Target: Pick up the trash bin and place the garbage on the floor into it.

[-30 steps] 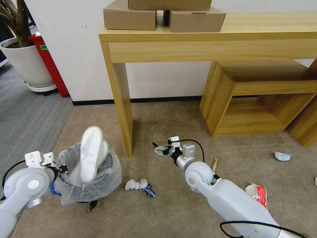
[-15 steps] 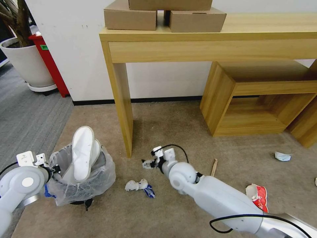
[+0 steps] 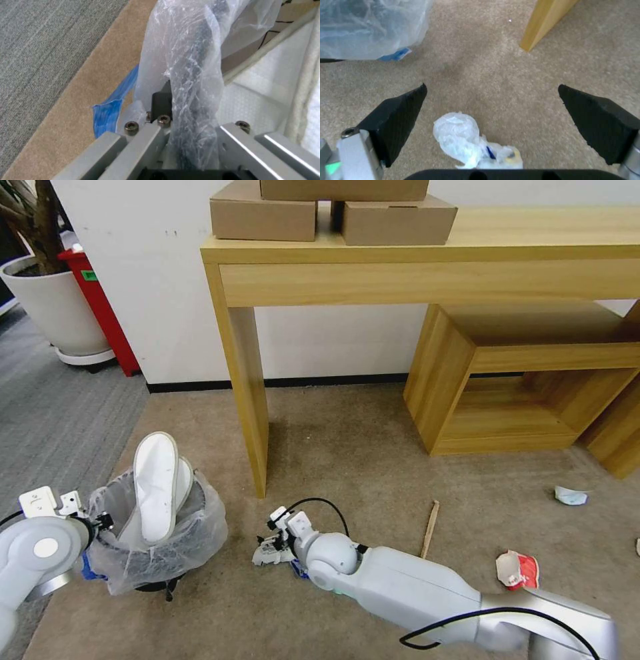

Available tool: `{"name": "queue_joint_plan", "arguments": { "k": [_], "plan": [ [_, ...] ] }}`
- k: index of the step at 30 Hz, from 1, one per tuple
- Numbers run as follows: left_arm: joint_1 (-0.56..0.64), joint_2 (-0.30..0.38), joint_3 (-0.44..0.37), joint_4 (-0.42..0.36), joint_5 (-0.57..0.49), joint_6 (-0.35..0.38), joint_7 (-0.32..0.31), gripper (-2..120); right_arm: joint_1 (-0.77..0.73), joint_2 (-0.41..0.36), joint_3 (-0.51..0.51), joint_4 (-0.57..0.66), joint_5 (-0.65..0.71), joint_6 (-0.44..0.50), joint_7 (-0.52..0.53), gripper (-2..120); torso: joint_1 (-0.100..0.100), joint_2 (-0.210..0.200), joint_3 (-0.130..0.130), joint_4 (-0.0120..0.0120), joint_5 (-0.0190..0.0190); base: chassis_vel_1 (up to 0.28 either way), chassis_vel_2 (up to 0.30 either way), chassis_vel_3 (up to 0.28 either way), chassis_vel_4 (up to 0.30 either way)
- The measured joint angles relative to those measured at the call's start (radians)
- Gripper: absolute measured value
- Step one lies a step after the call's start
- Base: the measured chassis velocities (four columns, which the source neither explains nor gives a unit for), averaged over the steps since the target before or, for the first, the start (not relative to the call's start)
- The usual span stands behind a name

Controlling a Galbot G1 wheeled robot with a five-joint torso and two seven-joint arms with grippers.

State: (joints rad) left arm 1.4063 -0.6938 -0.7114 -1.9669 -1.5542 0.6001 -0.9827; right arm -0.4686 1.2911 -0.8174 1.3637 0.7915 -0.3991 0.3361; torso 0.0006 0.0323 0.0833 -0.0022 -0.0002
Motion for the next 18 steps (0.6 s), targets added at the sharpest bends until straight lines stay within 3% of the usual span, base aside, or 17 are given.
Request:
{"name": "queue_joint_plan", "arguments": {
  "k": [18],
  "plan": [
    [-0.017,-0.007,0.031,0.015,0.009,-0.003,0.008,0,-0.020,0.073,-0.024,-0.205,-0.073,0.040,-0.068,100,0.000,0.000,0.000,-0.0001,0.0001,0.000,0.000,0.000,0.000]
  ]
}}
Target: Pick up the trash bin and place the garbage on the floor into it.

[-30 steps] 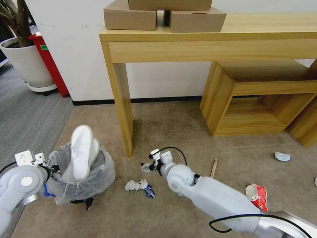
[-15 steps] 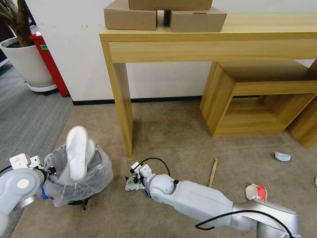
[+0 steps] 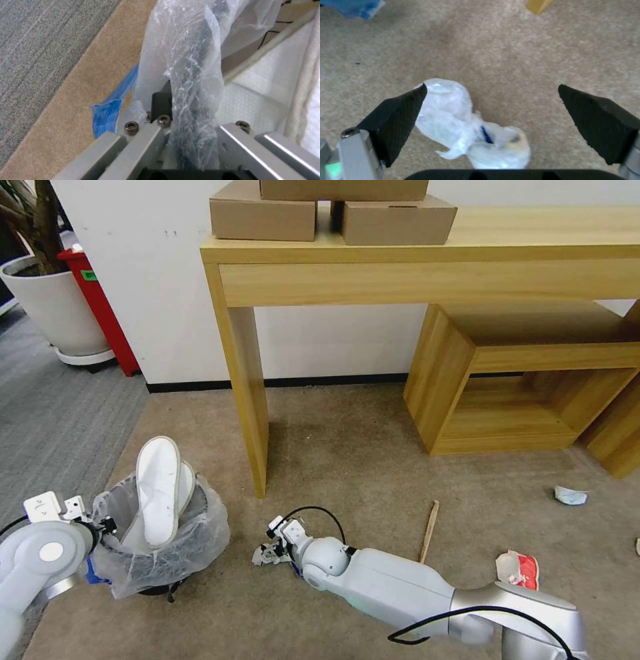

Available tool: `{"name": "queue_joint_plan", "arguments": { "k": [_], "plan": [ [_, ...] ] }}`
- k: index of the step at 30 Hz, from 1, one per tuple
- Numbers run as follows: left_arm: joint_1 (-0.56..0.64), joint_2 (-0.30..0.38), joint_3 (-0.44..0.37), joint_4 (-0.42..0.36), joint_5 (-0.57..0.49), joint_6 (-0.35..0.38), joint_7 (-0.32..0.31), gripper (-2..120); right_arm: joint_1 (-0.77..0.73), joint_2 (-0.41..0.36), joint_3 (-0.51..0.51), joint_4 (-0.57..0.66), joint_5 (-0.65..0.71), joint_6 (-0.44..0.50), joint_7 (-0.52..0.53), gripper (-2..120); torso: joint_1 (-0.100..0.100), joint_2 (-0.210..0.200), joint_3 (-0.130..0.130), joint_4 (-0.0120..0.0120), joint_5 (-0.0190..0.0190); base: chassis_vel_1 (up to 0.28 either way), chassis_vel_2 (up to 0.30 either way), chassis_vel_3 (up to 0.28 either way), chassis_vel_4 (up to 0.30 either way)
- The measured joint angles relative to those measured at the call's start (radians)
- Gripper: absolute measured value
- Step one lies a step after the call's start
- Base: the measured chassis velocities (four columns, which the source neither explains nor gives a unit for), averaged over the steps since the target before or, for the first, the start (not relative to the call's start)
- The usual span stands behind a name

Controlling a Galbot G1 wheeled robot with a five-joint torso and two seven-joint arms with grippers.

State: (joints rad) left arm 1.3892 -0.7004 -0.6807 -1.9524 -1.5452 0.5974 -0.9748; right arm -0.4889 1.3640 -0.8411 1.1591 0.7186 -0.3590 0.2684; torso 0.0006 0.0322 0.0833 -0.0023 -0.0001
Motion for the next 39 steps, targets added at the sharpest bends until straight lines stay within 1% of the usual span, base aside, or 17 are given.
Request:
{"name": "queue_joint_plan", "arguments": {
  "k": [3,5,13,26,35,39],
  "plan": [
    [0.000,0.000,0.001,0.002,0.001,0.000,0.003,0,-0.005,0.007,0.001,-0.008,-0.004,0.002,-0.007,100,0.000,0.000,0.000,0.0001,0.0001,0.000,0.000,0.000,0.000],
    [0.002,0.000,0.004,0.005,0.007,0.000,0.011,0,-0.011,0.014,0.002,-0.014,0.000,-0.011,0.010,100,0.000,0.000,0.000,0.0001,0.0001,0.000,0.000,0.000,0.000],
    [0.001,-0.006,0.013,0.007,0.014,-0.001,0.014,0,-0.026,0.034,0.016,-0.066,0.007,-0.003,0.003,100,0.000,0.000,0.000,0.0001,0.0001,0.000,0.000,0.000,0.000],
    [0.001,-0.013,0.016,0.006,0.023,-0.002,0.017,0,-0.051,0.058,0.025,-0.122,-0.029,0.013,-0.008,100,0.000,0.000,0.000,0.0001,0.0001,0.000,0.000,0.000,0.000],
    [0.000,-0.016,0.021,0.006,0.028,-0.002,0.019,0,-0.077,0.034,0.049,-0.101,-0.028,0.014,0.002,100,0.000,0.000,0.000,0.0000,0.0001,0.000,0.000,0.000,0.000],
    [-0.004,-0.016,0.026,0.006,0.029,-0.003,0.020,0,-0.083,0.028,0.057,-0.085,-0.004,0.003,0.006,100,0.000,0.000,0.000,0.0000,0.0001,0.000,0.000,0.000,0.000]
  ]
}}
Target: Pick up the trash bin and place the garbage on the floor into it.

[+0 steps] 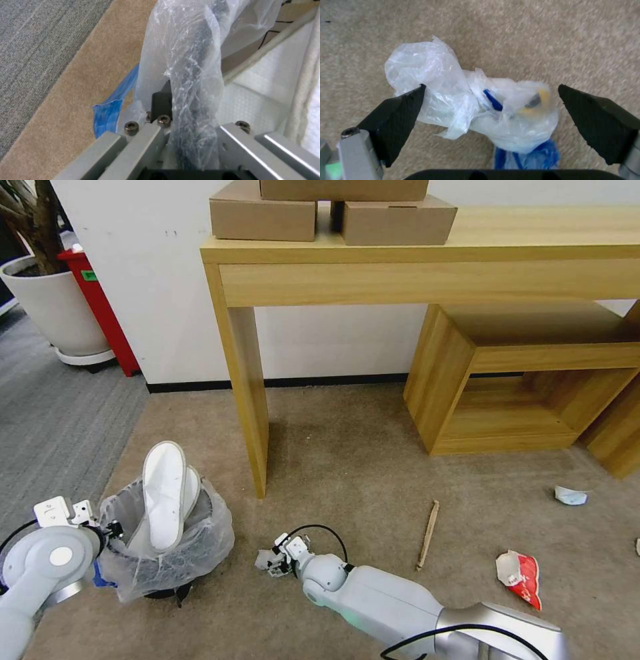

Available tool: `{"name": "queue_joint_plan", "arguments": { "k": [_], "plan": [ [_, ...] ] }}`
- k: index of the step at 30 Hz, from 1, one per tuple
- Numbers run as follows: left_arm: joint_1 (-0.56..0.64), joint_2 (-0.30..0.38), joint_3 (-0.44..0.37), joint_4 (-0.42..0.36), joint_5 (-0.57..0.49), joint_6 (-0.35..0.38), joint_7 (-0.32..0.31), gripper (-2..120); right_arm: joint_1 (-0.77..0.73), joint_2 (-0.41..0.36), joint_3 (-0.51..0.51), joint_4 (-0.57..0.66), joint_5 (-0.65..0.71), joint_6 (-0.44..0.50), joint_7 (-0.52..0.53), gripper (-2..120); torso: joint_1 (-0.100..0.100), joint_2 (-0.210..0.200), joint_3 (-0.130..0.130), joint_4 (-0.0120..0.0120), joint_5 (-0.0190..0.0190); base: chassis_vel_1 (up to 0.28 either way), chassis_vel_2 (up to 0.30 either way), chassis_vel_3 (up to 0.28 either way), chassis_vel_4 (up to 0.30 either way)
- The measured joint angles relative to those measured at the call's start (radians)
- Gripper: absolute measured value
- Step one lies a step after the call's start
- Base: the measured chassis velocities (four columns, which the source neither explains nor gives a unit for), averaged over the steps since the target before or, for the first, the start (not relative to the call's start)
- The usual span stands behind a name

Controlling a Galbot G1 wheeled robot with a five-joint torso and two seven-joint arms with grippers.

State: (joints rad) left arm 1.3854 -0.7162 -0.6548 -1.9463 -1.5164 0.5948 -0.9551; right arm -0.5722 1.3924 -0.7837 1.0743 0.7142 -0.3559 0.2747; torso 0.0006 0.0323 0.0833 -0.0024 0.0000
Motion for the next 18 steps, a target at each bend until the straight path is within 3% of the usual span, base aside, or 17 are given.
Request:
{"name": "queue_joint_plan", "arguments": {
  "k": [18],
  "plan": [
    [0.001,-0.006,0.004,0.000,0.013,-0.003,0.013,0,-0.007,0.019,-0.002,-0.032,0.018,-0.010,0.027,100,0.000,0.000,0.000,0.0001,0.0000,0.000,0.000,0.000,0.000]
  ]
}}
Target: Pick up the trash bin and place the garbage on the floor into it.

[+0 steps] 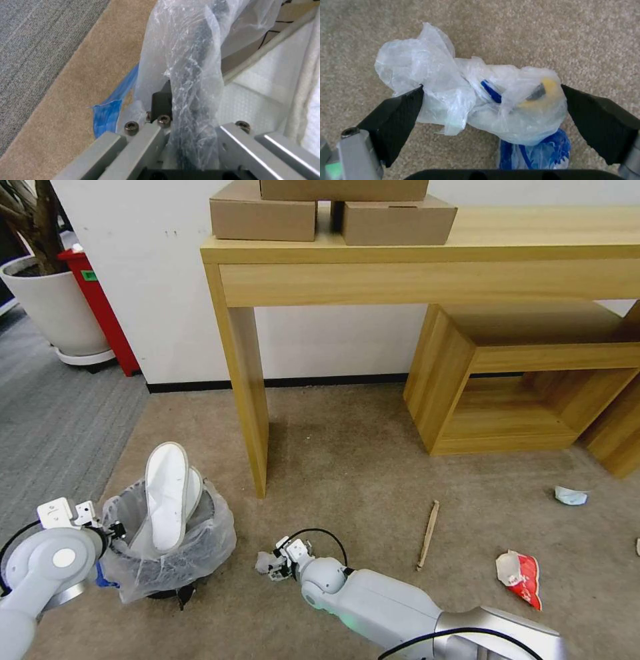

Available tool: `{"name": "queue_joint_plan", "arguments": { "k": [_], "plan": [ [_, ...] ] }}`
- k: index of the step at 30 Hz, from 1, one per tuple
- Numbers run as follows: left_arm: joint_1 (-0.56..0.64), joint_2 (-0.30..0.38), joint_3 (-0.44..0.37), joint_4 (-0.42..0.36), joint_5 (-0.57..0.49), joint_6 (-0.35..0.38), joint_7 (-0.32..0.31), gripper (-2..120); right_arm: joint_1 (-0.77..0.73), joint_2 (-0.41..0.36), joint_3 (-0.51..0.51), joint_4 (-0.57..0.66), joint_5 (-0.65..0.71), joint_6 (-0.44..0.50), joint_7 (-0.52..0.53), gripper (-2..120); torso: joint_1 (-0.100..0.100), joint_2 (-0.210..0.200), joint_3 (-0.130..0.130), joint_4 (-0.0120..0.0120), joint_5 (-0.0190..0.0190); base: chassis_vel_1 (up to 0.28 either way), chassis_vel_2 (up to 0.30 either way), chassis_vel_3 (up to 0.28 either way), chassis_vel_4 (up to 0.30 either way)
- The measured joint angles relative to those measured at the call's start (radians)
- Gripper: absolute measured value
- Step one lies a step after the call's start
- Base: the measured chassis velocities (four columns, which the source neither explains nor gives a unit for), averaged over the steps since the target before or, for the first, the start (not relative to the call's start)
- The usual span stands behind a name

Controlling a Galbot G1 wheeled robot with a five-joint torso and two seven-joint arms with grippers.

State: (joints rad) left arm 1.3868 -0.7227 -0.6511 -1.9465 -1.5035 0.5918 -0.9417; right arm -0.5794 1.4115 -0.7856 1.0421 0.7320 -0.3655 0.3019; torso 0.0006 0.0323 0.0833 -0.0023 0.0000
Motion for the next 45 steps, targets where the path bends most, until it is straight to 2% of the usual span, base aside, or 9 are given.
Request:
{"name": "queue_joint_plan", "arguments": {
  "k": [3,8,10,13,18,21,30,39,45],
  "plan": [
    [0.000,-0.001,0.001,0.000,0.001,0.000,0.000,0,-0.001,-0.001,0.001,-0.004,-0.001,0.002,0.000,99,0.000,0.000,0.000,0.0000,-0.0001,0.000,0.000,0.000,0.000],
    [0.001,-0.002,0.002,-0.004,0.003,-0.001,0.001,0,-0.003,-0.008,0.008,-0.002,0.003,0.005,0.000,82,0.000,0.000,0.000,-0.0001,-0.0001,0.000,0.000,0.000,0.000],
    [0.002,-0.002,0.002,-0.005,0.003,-0.001,0.001,0,-0.003,-0.009,0.009,-0.001,0.006,0.006,0.000,81,0.000,0.000,0.000,-0.0001,0.0000,0.000,0.000,0.000,0.000],
    [0.002,-0.002,0.002,-0.006,0.003,-0.002,0.001,0,-0.003,-0.010,0.011,0.003,0.010,0.008,0.000,66,0.000,0.000,0.000,-0.0001,0.0000,0.000,0.000,0.000,0.000],
    [0.004,-0.001,0.002,-0.008,0.004,-0.003,0.000,0,-0.002,-0.011,0.011,0.009,0.016,0.008,0.000,52,0.000,0.000,0.000,0.0000,0.0000,0.000,0.000,0.000,0.000],
    [0.006,0.000,0.001,-0.011,0.004,-0.003,0.000,0,-0.002,-0.013,0.013,0.016,0.021,0.009,-0.001,36,0.000,0.000,0.000,0.0000,0.0000,0.000,0.000,0.000,0.000],
    [0.010,0.001,-0.006,-0.015,0.003,-0.004,0.000,0,-0.012,-0.032,0.039,0.048,0.030,0.011,-0.008,2,0.000,0.000,0.000,0.0000,0.0000,0.000,0.000,0.000,0.000],
    [0.010,0.004,0.001,-0.015,0.003,-0.001,0.001,0,-0.030,-0.044,0.102,0.087,0.013,0.024,-0.009,0,0.000,0.000,0.000,-0.0001,0.0000,0.000,0.000,0.000,0.000],
    [0.013,0.004,0.004,-0.013,0.004,0.002,0.004,0,-0.023,-0.087,0.205,0.249,-0.002,0.045,-0.006,0,0.000,0.000,0.000,0.0001,0.0000,0.000,0.000,0.000,0.000]
  ]
}}
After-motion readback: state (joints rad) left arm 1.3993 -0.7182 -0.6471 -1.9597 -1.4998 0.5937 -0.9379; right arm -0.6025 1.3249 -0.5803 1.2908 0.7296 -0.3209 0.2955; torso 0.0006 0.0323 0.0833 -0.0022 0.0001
